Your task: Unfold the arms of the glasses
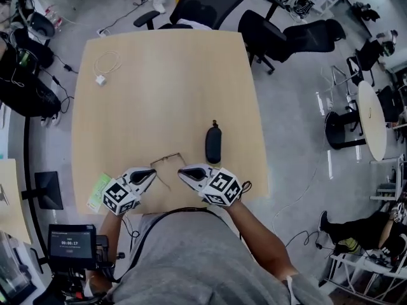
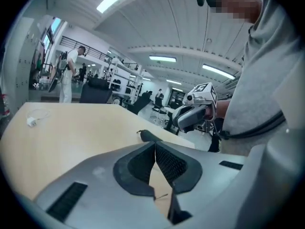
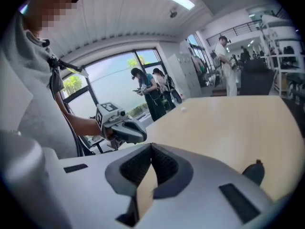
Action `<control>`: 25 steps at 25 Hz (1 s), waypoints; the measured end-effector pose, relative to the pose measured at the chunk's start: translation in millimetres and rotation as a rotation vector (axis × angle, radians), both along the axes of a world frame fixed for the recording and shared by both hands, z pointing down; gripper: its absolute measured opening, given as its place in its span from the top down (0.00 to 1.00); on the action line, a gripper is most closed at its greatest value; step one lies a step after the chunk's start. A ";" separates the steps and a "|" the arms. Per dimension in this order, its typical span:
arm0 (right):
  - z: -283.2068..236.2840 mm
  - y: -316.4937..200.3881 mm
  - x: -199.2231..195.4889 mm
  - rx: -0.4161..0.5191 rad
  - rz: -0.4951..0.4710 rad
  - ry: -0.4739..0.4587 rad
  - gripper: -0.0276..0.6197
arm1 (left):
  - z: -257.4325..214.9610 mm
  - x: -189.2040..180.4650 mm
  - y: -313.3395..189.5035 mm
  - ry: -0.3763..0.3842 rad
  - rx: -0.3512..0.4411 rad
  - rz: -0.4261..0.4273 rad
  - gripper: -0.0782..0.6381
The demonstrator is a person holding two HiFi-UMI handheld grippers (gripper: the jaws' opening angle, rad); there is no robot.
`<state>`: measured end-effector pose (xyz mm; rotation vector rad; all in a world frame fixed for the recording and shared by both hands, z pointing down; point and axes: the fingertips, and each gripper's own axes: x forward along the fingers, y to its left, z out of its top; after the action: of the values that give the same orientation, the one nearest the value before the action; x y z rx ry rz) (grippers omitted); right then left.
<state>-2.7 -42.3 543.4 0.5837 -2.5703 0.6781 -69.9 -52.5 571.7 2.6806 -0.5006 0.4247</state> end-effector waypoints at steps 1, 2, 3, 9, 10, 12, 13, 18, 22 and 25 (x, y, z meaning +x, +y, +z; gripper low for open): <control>-16.0 2.2 3.0 0.047 0.005 -0.022 0.95 | -12.8 -1.7 6.0 0.017 0.025 -0.031 0.88; -28.5 4.0 4.5 0.086 0.004 -0.036 0.95 | -23.4 -5.9 10.9 0.037 0.043 -0.071 0.88; -39.1 7.3 7.2 0.122 -0.005 -0.042 0.95 | -33.5 -9.6 16.3 0.067 0.053 -0.123 0.88; -102.7 72.7 114.4 0.220 0.101 -0.123 0.95 | -106.3 57.3 59.5 0.266 0.124 -0.275 0.88; -112.8 87.5 133.8 0.225 0.120 -0.136 0.95 | -122.7 70.0 67.5 0.277 0.156 -0.276 0.88; -134.5 113.2 165.9 0.257 0.140 -0.137 0.95 | -156.6 85.8 86.4 0.308 0.213 -0.293 0.88; -147.0 121.7 180.3 0.286 0.155 -0.132 0.95 | -172.1 90.7 95.2 0.322 0.238 -0.303 0.88; -206.3 126.4 221.4 0.455 0.274 -0.136 0.95 | -222.7 87.0 127.5 0.296 0.322 -0.325 0.88; -236.4 132.0 219.6 0.544 0.291 -0.130 0.95 | -238.2 67.2 148.6 0.269 0.341 -0.352 0.88; -248.4 145.1 201.4 0.596 0.279 -0.125 0.95 | -241.1 47.5 162.8 0.265 0.362 -0.354 0.88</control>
<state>198.6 102.8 295.0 1.1311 -2.8331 0.0044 -22.4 110.3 330.6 2.8354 -1.0272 -0.1355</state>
